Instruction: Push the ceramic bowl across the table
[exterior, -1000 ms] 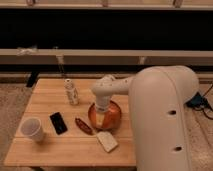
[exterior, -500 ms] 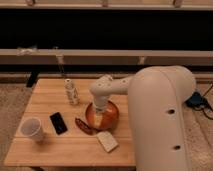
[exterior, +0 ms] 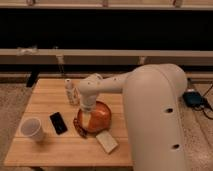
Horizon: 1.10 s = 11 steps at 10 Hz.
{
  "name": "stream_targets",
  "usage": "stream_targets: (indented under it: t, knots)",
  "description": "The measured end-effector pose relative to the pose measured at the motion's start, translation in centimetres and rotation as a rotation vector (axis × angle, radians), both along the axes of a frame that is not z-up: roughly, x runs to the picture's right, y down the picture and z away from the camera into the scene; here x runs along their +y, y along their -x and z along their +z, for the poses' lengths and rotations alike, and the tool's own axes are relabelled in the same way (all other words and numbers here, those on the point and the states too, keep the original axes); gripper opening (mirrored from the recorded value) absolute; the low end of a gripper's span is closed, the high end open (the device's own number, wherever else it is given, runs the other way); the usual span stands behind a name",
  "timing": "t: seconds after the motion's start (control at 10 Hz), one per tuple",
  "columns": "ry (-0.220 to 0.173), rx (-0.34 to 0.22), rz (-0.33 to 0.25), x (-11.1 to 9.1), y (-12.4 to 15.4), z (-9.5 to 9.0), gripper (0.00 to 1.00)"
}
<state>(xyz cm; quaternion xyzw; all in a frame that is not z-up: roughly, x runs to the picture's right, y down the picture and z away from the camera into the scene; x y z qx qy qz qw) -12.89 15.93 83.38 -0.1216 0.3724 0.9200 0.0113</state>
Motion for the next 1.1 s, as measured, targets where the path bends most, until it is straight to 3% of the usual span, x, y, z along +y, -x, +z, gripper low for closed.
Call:
stream_targets:
  t: [0.4,0.8,1.1]
  knots:
    - [-0.018,-0.050,-0.024,0.1,1.3,-1.7,0.80]
    - [-0.075,-0.035,-0.028,-2.5,-0.7,-2.4,0.80]
    - [-0.074,-0.030,-0.035,-2.7,-1.3,-2.3,0.80]
